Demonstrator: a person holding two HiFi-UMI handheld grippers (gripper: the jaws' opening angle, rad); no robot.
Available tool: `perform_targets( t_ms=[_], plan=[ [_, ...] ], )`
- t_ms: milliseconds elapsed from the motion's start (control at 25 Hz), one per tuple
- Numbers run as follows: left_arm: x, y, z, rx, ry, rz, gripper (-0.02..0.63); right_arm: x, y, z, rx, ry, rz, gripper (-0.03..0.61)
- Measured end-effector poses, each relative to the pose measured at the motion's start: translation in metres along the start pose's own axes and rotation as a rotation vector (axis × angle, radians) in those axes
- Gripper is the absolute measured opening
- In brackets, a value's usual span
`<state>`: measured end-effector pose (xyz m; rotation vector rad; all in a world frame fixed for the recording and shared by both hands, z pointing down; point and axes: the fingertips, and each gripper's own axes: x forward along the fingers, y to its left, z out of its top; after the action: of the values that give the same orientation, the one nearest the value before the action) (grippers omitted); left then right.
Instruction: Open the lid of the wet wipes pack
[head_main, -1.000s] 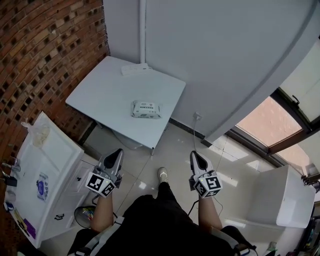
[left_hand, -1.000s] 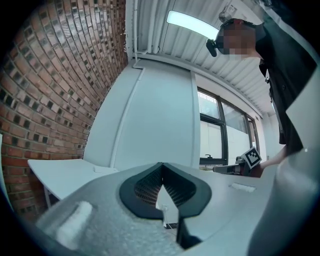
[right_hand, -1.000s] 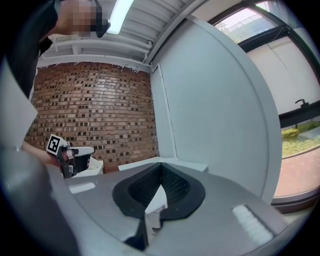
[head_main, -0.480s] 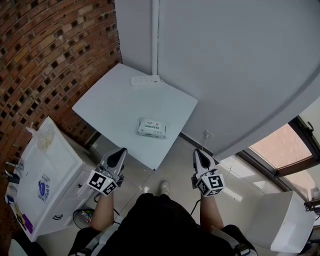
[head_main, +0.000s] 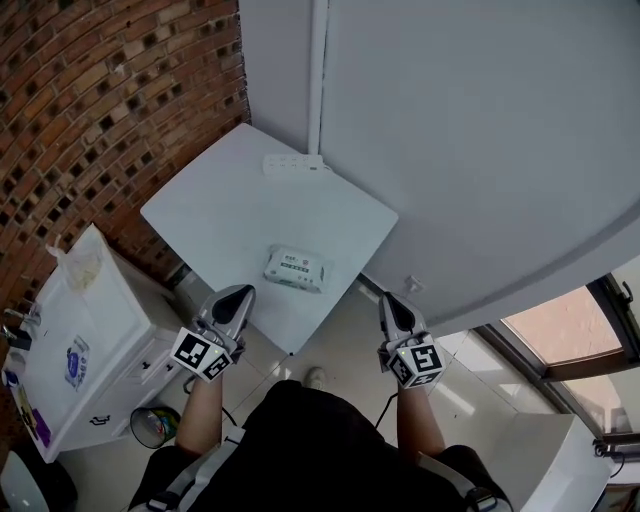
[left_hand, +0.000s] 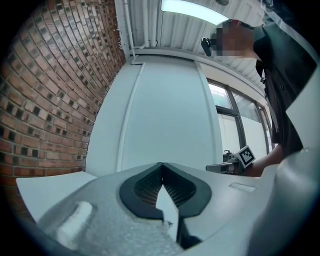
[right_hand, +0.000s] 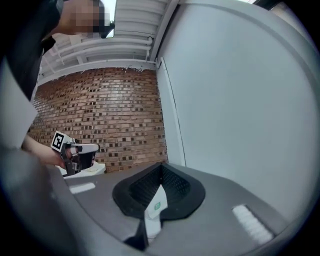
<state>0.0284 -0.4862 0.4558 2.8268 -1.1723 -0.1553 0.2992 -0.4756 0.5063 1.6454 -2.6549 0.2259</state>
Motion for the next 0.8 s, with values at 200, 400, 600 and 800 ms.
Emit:
perform_targets(
  t_ms=[200, 400, 600, 800],
  plan=[
    [0.015, -0.001, -0.004, 0.017, 0.018, 0.035, 0.000, 0.017, -0.008, 0.001, -0.025, 0.011, 0.073, 0.002],
    [0.021, -0.003, -0.020, 0.007, 0.074, 0.034, 0.002, 0.035, -0.012, -0.009, -0.026, 0.045, 0.109, 0.002],
    [0.020, 0.008, -0.032, -0.011, 0.117, 0.021, 0.002, 0.055, -0.002, -0.026, 0.004, 0.095, 0.127, 0.002],
    [0.024, 0.022, -0.050, -0.035, 0.155, -0.004, 0.002, 0.076, 0.014, -0.039, -0.014, 0.143, 0.153, 0.002]
  ],
)
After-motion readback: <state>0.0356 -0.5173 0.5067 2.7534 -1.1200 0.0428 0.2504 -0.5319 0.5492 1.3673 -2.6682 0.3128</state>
